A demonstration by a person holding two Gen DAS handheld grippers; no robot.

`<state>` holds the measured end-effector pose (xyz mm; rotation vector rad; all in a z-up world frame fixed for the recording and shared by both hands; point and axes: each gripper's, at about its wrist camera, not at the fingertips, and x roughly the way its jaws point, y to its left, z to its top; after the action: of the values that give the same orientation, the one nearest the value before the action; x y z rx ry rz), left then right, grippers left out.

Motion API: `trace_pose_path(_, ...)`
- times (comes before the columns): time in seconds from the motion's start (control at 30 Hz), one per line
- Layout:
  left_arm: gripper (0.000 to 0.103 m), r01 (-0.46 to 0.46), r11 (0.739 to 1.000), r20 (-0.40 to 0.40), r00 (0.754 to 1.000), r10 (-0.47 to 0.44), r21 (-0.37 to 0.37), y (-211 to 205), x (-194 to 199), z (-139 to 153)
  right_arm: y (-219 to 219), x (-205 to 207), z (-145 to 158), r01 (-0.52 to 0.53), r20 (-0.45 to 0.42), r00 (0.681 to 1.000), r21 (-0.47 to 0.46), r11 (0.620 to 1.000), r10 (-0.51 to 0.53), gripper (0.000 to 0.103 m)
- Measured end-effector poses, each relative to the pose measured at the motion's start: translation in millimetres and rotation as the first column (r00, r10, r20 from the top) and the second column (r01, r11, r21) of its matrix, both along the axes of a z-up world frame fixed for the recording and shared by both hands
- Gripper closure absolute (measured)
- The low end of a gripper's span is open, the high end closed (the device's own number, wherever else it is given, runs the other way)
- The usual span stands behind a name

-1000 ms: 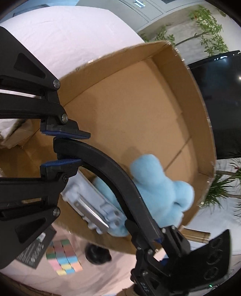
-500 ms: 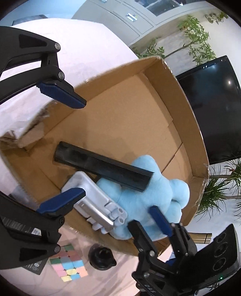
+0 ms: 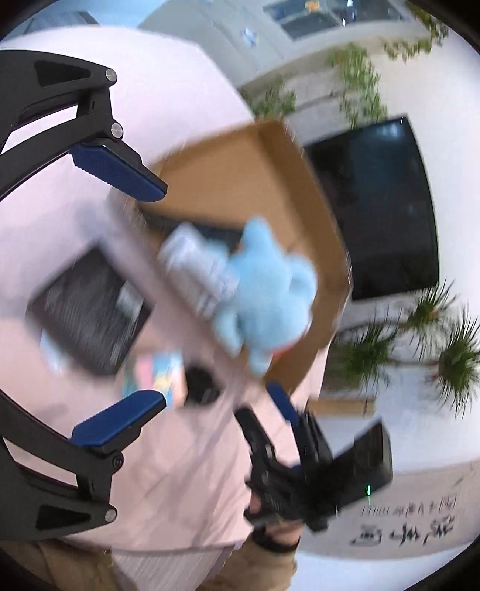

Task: Organize objects
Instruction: 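Open the left tool to drop the black strap into the box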

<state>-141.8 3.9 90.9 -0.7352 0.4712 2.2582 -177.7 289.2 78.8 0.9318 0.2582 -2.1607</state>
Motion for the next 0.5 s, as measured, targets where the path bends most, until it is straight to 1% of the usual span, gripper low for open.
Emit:
trace_pose_path(0.1, 0.001, 0.038, 0.999, 0.037, 0.999, -0.037, -0.011, 28, 21, -21, -5, 16, -24, -0.04, 0.049, 0.998, 0.023, 0.999, 0.038, 0.038)
trace_pose_path(0.17, 0.001, 0.053, 0.998, 0.069, 0.996, -0.054, 0.013, 40, 33, -35, -9, 22, -37, -0.072, 0.075, 0.995, 0.024, 0.997, 0.07, 0.039)
trace_pose_path(0.23, 0.001, 0.046, 0.998, 0.105, 0.993, -0.05, 0.036, 47, 40, -46, -15, 26, -46, -0.102, 0.092, 0.991, 0.011, 0.995, 0.1, 0.039)
trace_pose_path(0.37, 0.001, 0.021, 0.999, 0.163, 0.986, -0.024, 0.024, 56, 48, -67, -27, 17, -53, -0.138, 0.112, 0.984, -0.027, 0.99, 0.14, 0.039)
trace_pose_path(0.5, 0.001, -0.018, 0.999, 0.188, 0.982, 0.013, 0.026, 46, 51, -72, -49, -5, -62, -0.171, 0.144, 0.975, -0.01, 0.985, 0.17, 0.038)
